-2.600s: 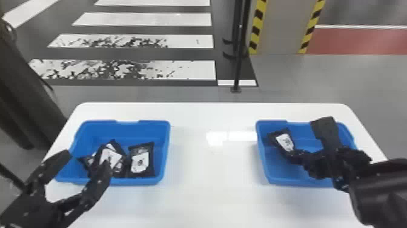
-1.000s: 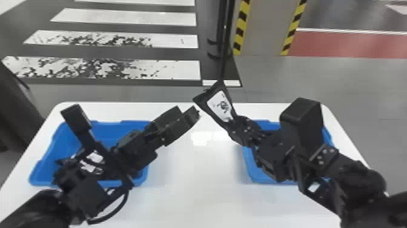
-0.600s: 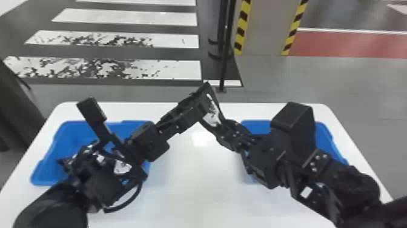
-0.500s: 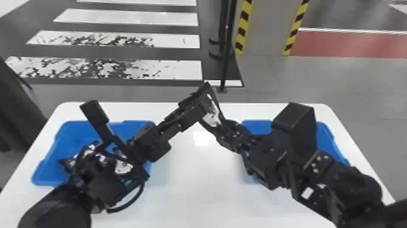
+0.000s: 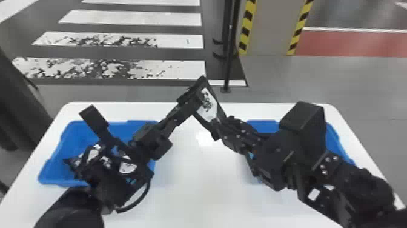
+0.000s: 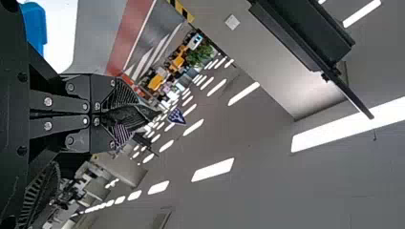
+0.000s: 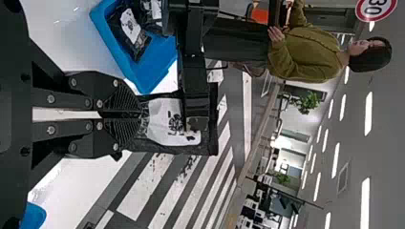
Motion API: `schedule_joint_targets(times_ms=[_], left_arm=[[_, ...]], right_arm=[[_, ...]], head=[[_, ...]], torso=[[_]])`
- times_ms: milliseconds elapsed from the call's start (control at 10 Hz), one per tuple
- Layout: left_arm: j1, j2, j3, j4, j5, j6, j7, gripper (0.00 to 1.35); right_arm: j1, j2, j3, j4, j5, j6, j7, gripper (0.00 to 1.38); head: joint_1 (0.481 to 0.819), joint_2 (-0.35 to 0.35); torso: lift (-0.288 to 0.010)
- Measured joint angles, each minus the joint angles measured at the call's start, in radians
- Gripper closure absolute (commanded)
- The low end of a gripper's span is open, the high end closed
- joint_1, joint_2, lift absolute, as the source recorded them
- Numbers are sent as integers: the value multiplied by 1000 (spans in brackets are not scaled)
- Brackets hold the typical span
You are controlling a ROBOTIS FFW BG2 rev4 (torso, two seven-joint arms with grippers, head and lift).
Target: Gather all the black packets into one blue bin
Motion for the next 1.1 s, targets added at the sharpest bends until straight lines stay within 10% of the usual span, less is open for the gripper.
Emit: schedule_joint_targets(times_ms=[100, 400, 1000, 1100], left_arm=[[0, -1, 3, 1, 8, -30, -1, 1216], [43, 4, 103, -1, -76, -56, -25, 1216], [158, 16, 473, -3, -321, 10, -52, 1197], [135, 22, 505, 9, -399, 48, -51, 940]], right_arm=[[8, 5, -16, 14, -34, 0, 0, 9], [84, 41, -150, 22, -79, -3, 0, 223], [349, 186, -490, 173, -305, -269, -9, 225], [365, 193, -497, 208, -336, -305, -11, 225]], head=[[695, -18], [695, -16], [695, 61], [695, 89]], torso=[[-110], [-110], [-110], [-110]])
